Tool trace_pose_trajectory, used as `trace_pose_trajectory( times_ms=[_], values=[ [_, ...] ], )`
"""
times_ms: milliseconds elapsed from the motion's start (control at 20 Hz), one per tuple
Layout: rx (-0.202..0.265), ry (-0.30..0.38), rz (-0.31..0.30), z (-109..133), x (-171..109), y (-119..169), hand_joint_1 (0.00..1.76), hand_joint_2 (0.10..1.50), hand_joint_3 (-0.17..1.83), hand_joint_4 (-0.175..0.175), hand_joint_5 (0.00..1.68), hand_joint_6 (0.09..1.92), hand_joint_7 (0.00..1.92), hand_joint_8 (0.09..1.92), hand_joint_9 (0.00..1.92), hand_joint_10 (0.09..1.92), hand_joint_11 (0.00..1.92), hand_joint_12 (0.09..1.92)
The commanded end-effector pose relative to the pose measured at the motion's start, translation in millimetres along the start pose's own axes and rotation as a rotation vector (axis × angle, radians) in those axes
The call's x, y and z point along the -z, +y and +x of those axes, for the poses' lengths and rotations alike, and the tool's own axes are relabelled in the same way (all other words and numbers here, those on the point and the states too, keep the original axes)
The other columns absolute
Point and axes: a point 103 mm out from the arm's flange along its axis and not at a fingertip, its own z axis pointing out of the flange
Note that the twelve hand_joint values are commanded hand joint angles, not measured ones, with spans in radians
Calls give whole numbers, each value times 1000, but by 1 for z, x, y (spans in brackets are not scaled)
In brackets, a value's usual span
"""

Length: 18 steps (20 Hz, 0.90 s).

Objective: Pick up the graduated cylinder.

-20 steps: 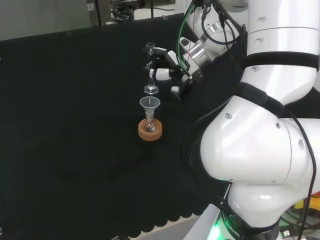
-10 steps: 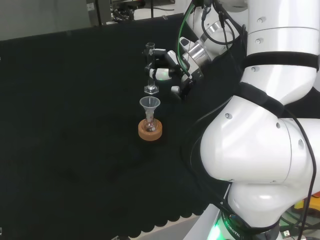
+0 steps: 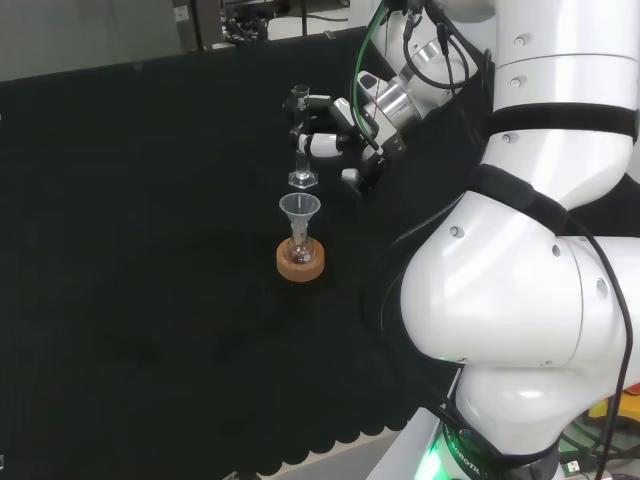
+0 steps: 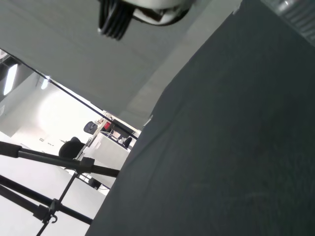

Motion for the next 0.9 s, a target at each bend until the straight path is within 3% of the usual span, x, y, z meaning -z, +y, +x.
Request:
trace_pose_trajectory(
  times_ms=[50,350,600,700,750,900],
  values=[
    [-1,-40,-23,0,-2,5,1052,788,588,-12,742,360,735,530,1083,226,923,995],
    [-21,-93,-18,1,-11,5,1131,918,584,-7,787,548,848,568,1158,185,1044,918],
    [-27,-107,-31,3,-9,6,1169,945,586,-13,847,615,931,579,1209,182,1113,873],
    [-28,-132,-35,5,-6,5,1140,1055,313,-118,845,1003,973,571,1238,183,1137,853],
    [-29,-141,-36,6,-4,5,1135,1091,211,-146,856,1090,992,562,1250,180,1146,844],
    [-34,-174,-24,9,-2,5,1138,1117,102,-173,900,1130,1041,526,1282,165,1173,817]
  ],
)
